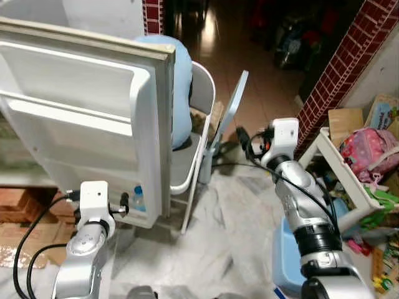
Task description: Restocking fridge
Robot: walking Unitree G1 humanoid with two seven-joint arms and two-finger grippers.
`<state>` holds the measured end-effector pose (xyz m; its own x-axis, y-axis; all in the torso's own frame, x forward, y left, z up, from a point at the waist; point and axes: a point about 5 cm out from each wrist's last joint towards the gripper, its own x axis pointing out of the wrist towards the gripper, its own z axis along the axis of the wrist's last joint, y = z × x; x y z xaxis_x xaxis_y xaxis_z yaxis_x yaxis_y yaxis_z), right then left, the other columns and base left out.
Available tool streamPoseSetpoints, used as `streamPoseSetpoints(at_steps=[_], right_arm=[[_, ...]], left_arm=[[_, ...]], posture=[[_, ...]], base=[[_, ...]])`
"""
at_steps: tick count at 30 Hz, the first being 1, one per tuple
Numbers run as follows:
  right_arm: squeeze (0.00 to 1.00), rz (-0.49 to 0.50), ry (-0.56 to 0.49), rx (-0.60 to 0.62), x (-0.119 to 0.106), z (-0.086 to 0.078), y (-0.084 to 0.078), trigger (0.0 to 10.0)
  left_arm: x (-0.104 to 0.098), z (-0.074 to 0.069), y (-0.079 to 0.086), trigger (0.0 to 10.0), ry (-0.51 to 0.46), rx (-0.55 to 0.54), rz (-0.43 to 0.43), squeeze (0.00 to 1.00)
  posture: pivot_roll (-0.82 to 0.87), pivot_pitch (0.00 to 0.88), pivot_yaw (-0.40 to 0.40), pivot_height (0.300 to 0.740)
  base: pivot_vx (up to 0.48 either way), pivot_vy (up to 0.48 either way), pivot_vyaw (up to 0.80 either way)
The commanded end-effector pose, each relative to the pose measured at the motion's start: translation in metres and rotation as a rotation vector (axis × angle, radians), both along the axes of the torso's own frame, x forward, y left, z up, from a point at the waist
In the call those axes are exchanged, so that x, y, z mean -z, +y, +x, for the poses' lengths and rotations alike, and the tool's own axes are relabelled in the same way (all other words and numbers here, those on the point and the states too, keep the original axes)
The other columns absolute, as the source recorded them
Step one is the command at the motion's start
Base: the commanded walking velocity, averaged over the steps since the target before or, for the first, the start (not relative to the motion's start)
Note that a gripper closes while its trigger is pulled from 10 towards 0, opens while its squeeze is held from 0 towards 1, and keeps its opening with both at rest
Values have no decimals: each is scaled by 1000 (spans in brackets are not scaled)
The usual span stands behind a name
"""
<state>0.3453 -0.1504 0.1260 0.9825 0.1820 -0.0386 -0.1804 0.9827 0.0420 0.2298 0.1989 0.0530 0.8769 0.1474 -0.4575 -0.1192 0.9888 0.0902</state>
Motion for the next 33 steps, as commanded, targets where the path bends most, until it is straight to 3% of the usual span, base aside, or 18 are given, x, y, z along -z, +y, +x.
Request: streamPoseSetpoints(at_steps=[1,7,16,23,27,28,30,31,33], right_arm=[[0,20,-38,-1,-10,6,8,10000],[0,21,-46,6,-11,9,13,10000],[0,-9,-50,82,-16,22,16,10000],[0,1,-54,85,-26,33,39,10000],[0,77,-37,-12,-30,34,63,10000],[0,148,-35,-127,-33,31,77,10000],[0,216,-36,-249,-37,25,90,10000],[0,216,-36,-249,-37,25,90,10000],[0,363,-3,-537,-45,6,106,10000]], left_arm=[[-3,1,0,10000,3,9,4,0],[-4,2,-3,10000,-1,21,7,0],[5,1,0,10000,96,9,24,0],[7,2,-2,10000,116,18,28,0],[8,2,-3,10000,121,19,27,0],[8,2,-3,10000,125,19,25,0],[9,1,-3,10000,131,20,21,0],[9,1,-3,10000,131,20,21,0],[11,0,-4,10000,144,14,9,0]], posture=[[105,0,-75,740],[104,0,-77,740],[104,0,-74,740],[103,0,-71,740],[111,0,-78,740],[113,0,-80,740],[113,0,-80,740],[113,0,-80,740],[108,0,-83,740]], base=[[0,0,794],[0,0,790],[0,0,788],[0,0,662],[0,0,0],[0,0,0],[0,0,0],[0,0,0],[0,0,0]])
